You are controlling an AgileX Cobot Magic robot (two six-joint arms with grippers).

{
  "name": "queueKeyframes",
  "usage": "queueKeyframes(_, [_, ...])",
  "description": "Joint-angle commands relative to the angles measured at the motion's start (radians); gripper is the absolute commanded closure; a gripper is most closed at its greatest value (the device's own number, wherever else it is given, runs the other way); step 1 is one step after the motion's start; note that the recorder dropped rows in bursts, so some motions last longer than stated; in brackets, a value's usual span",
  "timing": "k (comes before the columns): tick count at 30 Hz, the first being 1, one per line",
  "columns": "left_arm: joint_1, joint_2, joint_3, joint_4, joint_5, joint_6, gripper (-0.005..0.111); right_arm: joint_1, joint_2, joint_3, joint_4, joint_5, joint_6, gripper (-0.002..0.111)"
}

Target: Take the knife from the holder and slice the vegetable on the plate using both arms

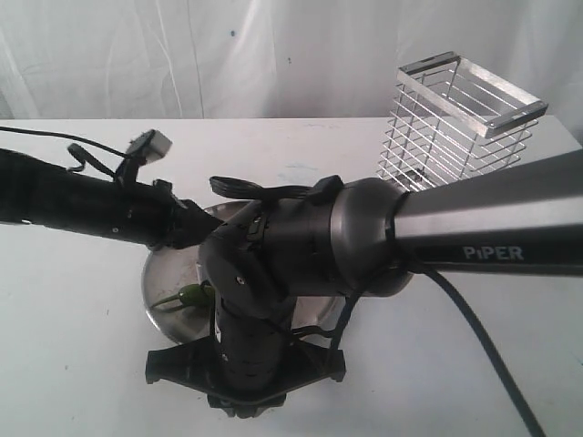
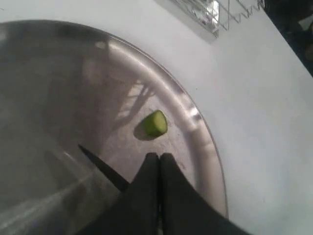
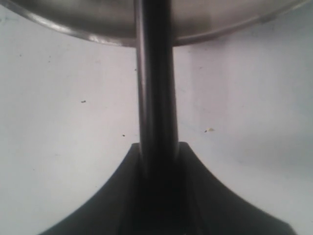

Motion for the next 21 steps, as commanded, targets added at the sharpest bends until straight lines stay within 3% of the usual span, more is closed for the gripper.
queueKeyframes(1, [-0.061, 0.006, 0.002, 0.024, -0.038, 0.046, 0.107, -0.001, -0.001, -0.006, 0.001, -0.005, -0.026, 0.108])
queueKeyframes(7, [-0.09, 0.051, 0.002, 0.022, -0.075, 0.056, 0.107, -0.001, -0.001, -0.006, 0.001, -0.005, -0.021, 0.108])
queueKeyframes(21, [-0.091, 0.176, 0.002, 0.012, -0.129, 0.018, 0.107, -0.001, -0.001, -0.006, 0.06, 0.018, -0.041, 0.108])
